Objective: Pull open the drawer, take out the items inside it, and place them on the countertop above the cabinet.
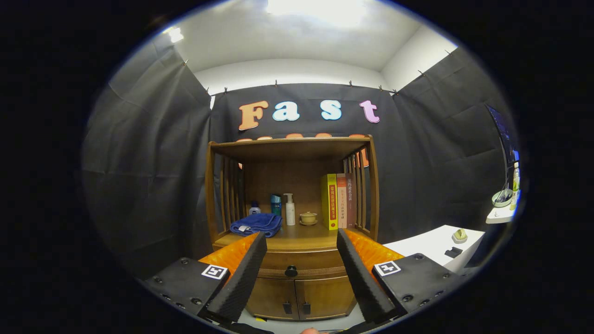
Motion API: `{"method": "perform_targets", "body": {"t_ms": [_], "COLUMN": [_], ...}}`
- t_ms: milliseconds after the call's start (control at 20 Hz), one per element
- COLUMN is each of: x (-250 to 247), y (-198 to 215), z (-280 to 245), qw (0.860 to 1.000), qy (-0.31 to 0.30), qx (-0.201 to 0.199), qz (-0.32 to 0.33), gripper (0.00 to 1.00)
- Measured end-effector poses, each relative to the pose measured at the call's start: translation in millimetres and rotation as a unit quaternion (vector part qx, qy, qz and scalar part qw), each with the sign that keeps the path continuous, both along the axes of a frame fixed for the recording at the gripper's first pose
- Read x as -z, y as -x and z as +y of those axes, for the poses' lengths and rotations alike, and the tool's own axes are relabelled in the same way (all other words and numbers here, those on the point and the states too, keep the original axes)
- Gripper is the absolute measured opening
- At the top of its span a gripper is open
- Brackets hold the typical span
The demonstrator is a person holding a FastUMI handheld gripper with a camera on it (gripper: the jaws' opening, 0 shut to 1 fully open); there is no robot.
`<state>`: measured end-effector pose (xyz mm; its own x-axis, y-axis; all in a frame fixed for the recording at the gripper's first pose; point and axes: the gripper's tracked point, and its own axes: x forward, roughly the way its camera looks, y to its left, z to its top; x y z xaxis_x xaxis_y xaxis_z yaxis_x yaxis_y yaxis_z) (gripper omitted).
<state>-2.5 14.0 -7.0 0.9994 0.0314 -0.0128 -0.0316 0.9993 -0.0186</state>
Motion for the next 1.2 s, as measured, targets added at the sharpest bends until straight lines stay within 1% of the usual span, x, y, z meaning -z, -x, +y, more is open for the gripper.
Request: {"method": "perform_targets", "body": {"t_ms": [900, 1100, 1200], "x": [3, -9, -6], "y": [-1, -24, -41], "z": [3, 6, 11], "qw": [1.000, 1.000, 0.999], "qy": [-0.001, 0.016, 0.025], "qx": [-0.005, -0.002, -0.008], "qz": [0.004, -0.013, -0.021], "gripper": [0.99, 0.99, 0.99]}}
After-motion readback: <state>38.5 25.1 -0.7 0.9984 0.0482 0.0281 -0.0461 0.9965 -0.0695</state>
